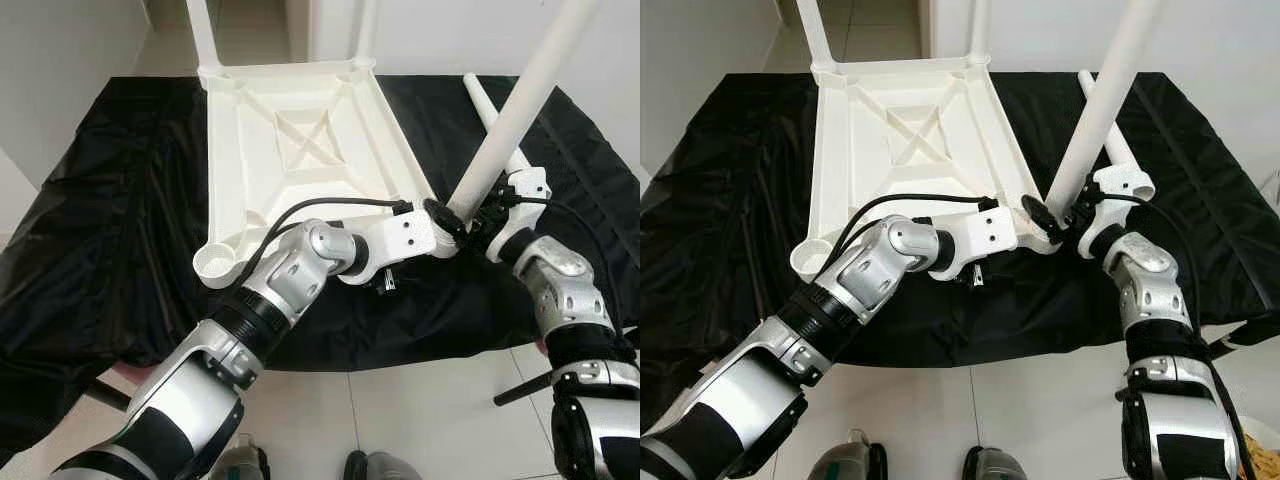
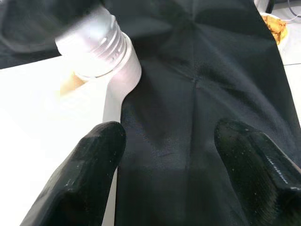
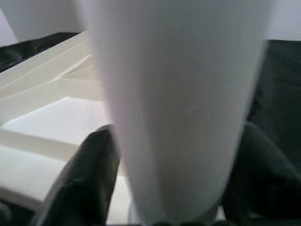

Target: Building children table

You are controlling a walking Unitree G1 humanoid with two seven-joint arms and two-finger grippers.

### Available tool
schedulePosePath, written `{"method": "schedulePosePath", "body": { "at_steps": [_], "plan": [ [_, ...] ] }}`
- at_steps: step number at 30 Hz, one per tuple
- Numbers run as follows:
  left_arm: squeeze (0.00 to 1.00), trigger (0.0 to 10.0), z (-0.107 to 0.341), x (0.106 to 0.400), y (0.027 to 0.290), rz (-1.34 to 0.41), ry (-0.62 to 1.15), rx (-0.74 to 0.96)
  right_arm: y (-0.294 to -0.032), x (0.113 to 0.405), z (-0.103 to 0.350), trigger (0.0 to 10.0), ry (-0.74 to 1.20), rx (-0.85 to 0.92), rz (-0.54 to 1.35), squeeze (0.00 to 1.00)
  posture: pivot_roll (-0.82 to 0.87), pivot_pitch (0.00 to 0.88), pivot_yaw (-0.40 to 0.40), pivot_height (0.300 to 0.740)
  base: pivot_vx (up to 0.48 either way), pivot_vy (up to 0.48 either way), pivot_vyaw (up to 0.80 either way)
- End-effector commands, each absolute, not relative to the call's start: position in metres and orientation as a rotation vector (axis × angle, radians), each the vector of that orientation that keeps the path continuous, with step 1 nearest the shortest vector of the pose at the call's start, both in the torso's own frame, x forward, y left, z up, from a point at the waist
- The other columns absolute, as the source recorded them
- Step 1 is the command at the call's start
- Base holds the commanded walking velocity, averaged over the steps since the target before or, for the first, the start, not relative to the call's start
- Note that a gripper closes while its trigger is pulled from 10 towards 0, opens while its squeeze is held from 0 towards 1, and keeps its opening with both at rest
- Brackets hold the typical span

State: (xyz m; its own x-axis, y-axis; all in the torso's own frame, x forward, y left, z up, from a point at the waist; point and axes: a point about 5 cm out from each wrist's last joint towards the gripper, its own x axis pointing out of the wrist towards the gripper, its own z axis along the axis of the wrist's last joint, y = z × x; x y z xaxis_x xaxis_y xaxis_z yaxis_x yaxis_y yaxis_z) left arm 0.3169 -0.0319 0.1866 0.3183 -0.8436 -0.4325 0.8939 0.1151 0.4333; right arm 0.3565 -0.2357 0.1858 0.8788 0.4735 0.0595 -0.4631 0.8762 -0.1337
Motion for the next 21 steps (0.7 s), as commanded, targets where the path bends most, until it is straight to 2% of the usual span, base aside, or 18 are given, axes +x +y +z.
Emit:
{"method": "schedulePosePath", "body": {
  "at_steps": [1,2,4,5,14,15,18,19,21],
  "plan": [
    [0.0,10.0,0.188,0.317,-0.032,-1.279,0.088,0.703,-0.242,0.357,0.189,4.1,-0.107,-0.096,0.475,0.0,0.03,0.071,0.019,0.74,0.0,0.0,0.0],
    [0.0,10.0,0.189,0.317,-0.032,-1.28,0.087,0.703,-0.243,0.357,0.189,1.5,-0.106,-0.095,0.488,0.0,0.03,0.072,0.021,0.74,0.0,0.0,0.0],
    [0.0,10.0,0.189,0.317,-0.032,-1.28,0.087,0.703,-0.243,0.357,0.189,1.5,-0.106,-0.095,0.488,0.0,0.03,0.072,0.021,0.74,0.0,0.0,0.0],
    [0.0,10.0,0.189,0.317,-0.032,-1.28,0.087,0.704,-0.243,0.356,0.187,0.0,-0.101,-0.105,0.507,0.0,0.03,0.072,0.023,0.74,0.0,0.0,0.0],
    [0.0,10.0,0.189,0.316,-0.032,-1.284,0.086,0.704,-0.24,0.353,0.182,0.0,-0.089,-0.123,0.548,0.0,0.03,0.075,0.024,0.74,0.0,0.0,0.0],
    [0.0,10.0,0.189,0.316,-0.032,-1.284,0.086,0.704,-0.238,0.354,0.182,2.1,-0.095,-0.107,0.537,0.0,0.03,0.075,0.023,0.74,0.0,0.0,0.0],
    [0.0,10.0,0.189,0.316,-0.032,-1.284,0.086,0.705,-0.235,0.354,0.182,1.7,-0.105,-0.094,0.516,0.0,0.03,0.075,0.021,0.74,0.0,0.0,0.0],
    [0.0,10.0,0.189,0.316,-0.032,-1.284,0.086,0.705,-0.231,0.354,0.181,10.0,-0.112,-0.078,0.485,0.0,0.03,0.075,0.019,0.74,0.0,0.0,0.0],
    [0.0,10.0,0.189,0.316,-0.032,-1.284,0.086,0.704,-0.227,0.356,0.179,10.0,-0.115,-0.057,0.44,0.0,0.03,0.075,0.019,0.74,0.0,0.0,0.0]
  ]
}}
